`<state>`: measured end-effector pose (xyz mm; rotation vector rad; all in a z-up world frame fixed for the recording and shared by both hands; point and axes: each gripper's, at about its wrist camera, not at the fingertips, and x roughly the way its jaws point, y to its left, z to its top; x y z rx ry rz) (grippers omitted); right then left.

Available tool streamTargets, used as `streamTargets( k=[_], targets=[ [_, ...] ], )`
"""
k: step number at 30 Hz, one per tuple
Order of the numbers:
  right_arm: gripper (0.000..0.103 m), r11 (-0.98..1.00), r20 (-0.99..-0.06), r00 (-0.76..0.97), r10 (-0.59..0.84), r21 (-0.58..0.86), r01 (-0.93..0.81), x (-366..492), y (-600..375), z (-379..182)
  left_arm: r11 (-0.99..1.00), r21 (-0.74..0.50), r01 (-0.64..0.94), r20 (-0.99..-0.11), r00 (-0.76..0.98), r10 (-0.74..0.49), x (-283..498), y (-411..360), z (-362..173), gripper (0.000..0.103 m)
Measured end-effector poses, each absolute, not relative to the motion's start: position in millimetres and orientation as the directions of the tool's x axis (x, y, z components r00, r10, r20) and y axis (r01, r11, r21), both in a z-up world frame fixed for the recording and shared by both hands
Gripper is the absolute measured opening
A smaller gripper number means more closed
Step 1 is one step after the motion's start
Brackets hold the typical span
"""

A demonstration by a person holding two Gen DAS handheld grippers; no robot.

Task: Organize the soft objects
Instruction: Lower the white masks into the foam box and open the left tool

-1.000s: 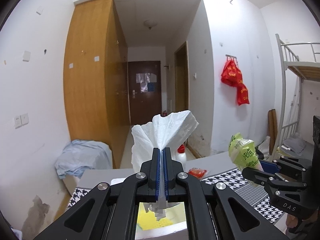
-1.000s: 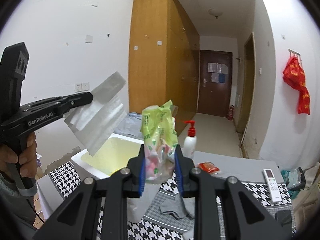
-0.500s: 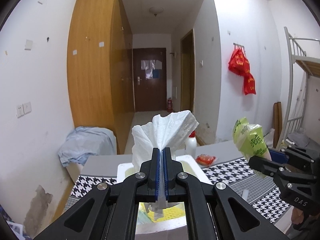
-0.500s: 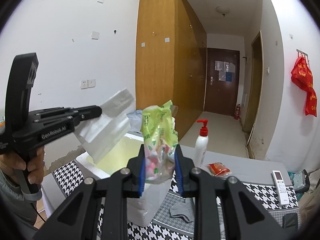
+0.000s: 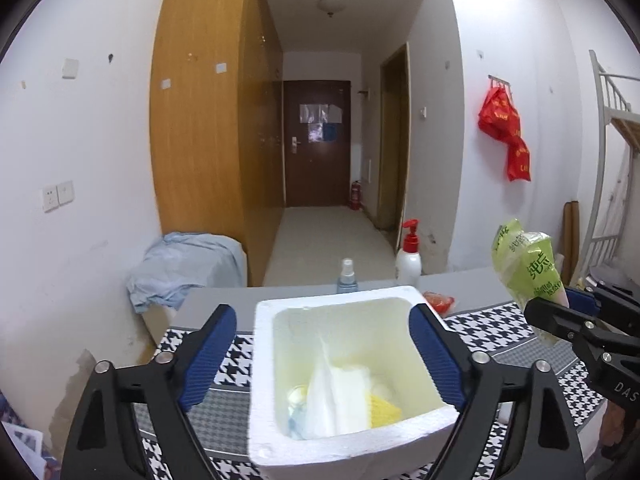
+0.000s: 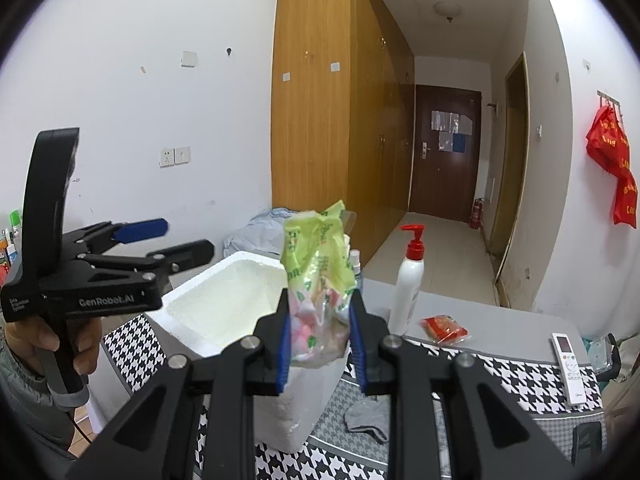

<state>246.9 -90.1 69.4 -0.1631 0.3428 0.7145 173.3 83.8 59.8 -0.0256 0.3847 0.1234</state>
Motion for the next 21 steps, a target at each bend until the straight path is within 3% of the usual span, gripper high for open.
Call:
streamTargets(
  k=[11,21],
  targets=[
    [0.029,0.738,-0.367,0.694,0.619,-0.031,-0.674,249.1,-82.9,69.2,0.987,0.008,-0.159,-0.335,0.93,0.152,160.8,91.9,65.0,0.102],
    [0.029,0.721,-0.376,0.675,0.635,-0.026,-0.692,254.2,-76.2,66.1,0.98,0.011,-0.197,-0.31,0.931,0.191,144.6,105.4,68.7,0.102]
  ],
)
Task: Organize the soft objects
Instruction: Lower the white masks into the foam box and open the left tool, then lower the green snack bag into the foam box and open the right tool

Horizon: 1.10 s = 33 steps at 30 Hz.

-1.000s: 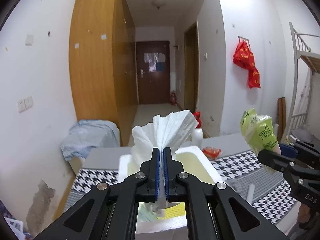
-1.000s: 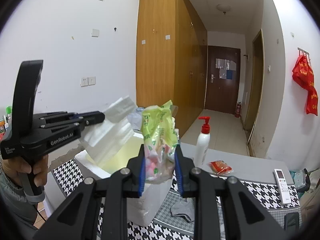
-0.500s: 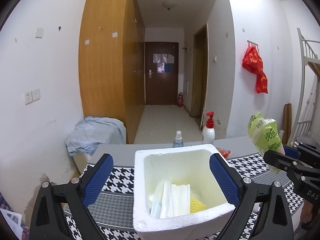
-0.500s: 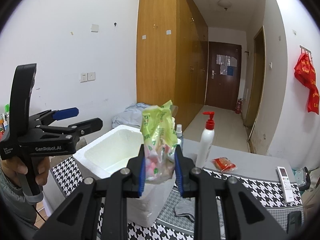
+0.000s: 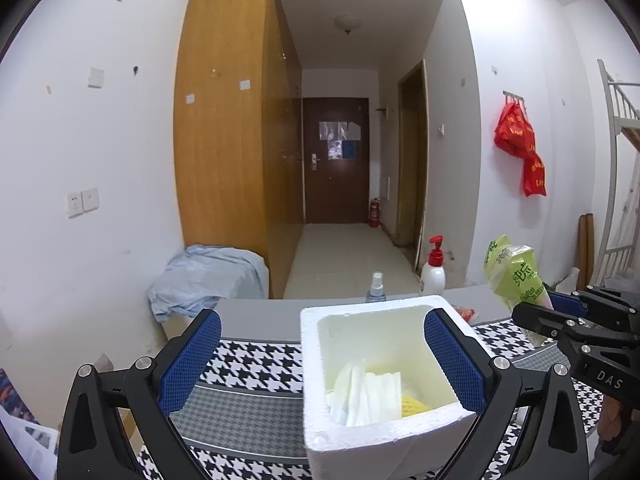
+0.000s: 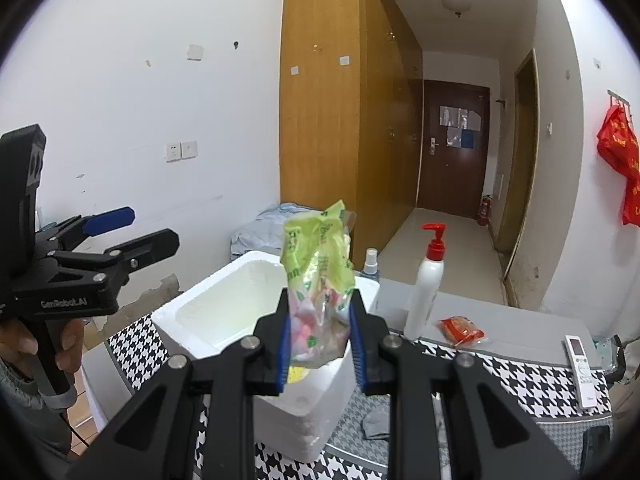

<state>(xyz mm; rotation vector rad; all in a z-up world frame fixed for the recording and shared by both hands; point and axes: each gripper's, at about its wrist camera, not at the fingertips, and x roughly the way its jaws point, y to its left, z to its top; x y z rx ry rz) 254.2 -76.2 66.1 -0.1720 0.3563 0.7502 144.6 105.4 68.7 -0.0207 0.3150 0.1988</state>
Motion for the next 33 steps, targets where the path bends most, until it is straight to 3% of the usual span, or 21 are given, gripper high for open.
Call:
streamTargets(
  k=[33],
  targets=[
    [0.029,0.677,-0.453,0.619,0.642,-0.044,-0.735,266.2,-28.2,56.1,0.96,-0.001,-0.279,-0.286,0.92,0.267,116.9,135.8,63.3,0.102]
  ],
)
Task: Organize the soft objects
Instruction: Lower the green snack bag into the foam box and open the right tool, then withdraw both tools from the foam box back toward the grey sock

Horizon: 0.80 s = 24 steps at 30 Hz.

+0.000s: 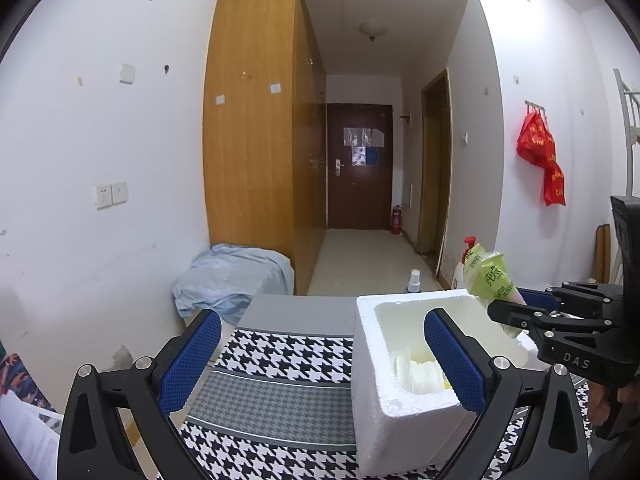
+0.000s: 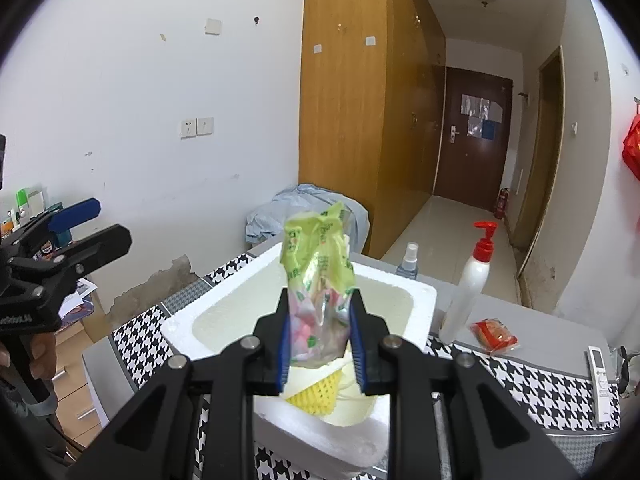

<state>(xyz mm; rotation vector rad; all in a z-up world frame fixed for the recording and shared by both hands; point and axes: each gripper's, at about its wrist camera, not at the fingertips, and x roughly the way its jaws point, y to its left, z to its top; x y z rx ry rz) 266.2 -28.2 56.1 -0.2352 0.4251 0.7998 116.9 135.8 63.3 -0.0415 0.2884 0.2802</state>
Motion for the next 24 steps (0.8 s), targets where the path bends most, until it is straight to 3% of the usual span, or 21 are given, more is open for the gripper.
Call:
streamTargets(
  k=[13,16,18,20,24],
  targets=[
    [0.035,0.673,-0.491,0.604,0.629,-0.046,-0.738,274.1,-13.1,52.0,0.962,-0.018,-0.273,-0.308,0.917,0.255,114.9,142.5,51.8,0.102],
    [0.044,0.675,-0.496,0.605,0.624,-0.048,-0.736,275.0,-11.5,49.3,0.961,-0.022,-0.275,-0.31,0.916,0.255,114.2,142.2,49.8,0.102],
    [0.067,0.678,-0.492,0.601,0.63,-0.029,-0.735,276.1,-13.4,49.4,0.962,-0.017,-0.272,-0.316,0.914,0.253,115.0,141.5,48.1,0.102],
    [0.077,0.683,-0.48,0.609,0.632,-0.028,-0.73,273.8,-14.7,49.4,0.962,-0.014,-0.274,-0.323,0.911,0.255,116.3,141.7,46.7,0.102],
    [0.078,0.684,-0.476,0.61,0.634,-0.023,-0.729,272.5,-16.6,50.3,0.961,-0.017,-0.276,-0.327,0.91,0.255,116.0,142.1,45.8,0.102]
  ],
)
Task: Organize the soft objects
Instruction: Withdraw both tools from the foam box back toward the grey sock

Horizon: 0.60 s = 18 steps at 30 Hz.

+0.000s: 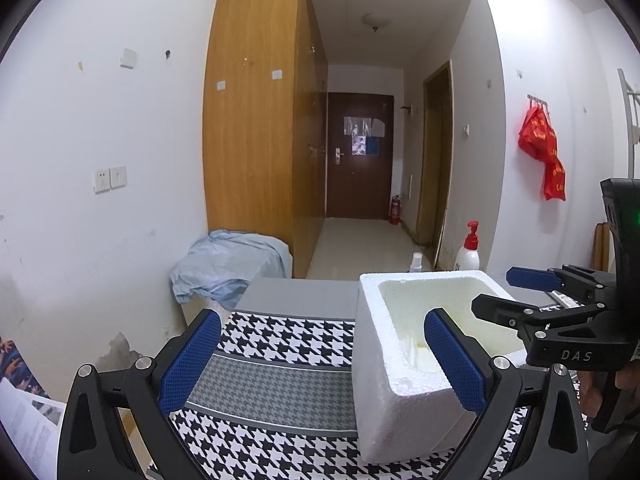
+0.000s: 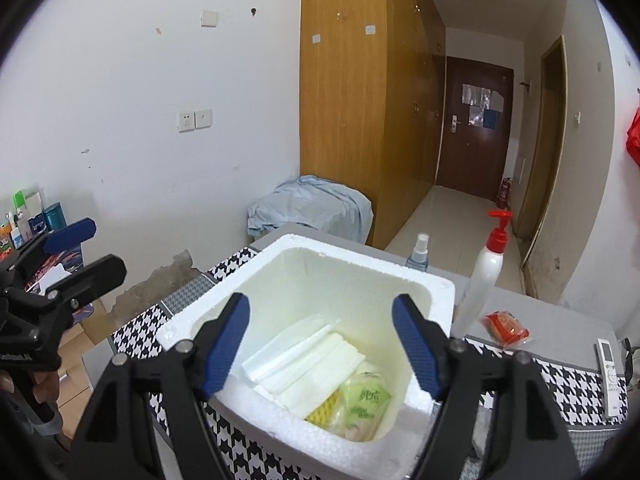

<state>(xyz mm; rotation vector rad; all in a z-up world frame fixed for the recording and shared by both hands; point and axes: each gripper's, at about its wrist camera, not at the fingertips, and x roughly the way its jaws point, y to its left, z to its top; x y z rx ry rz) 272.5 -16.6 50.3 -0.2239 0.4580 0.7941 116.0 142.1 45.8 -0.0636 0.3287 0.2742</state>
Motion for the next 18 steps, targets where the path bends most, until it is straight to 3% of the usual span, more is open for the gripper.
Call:
streamTargets(
  k=[5,14,18],
  targets=[
    [0.079,0.686,-0.473,0.608,0.638,-0.01,-0.728,271.5,-19.4,50.3,0.961,-0.015,-0.276,-0.324,0.911,0.256,116.0,142.9,46.5,0.102],
    [0.098,0.691,-0.444,0.617,0.65,0.008,-0.723,265.1,-30.3,54.1,0.961,-0.005,-0.276,-0.33,0.908,0.259,115.7,138.9,45.2,0.102],
    [0.101,0.693,-0.437,0.618,0.653,0.017,-0.72,263.3,-33.3,56.7,0.961,-0.006,-0.276,-0.327,0.909,0.259,115.5,138.2,46.3,0.102]
  ],
)
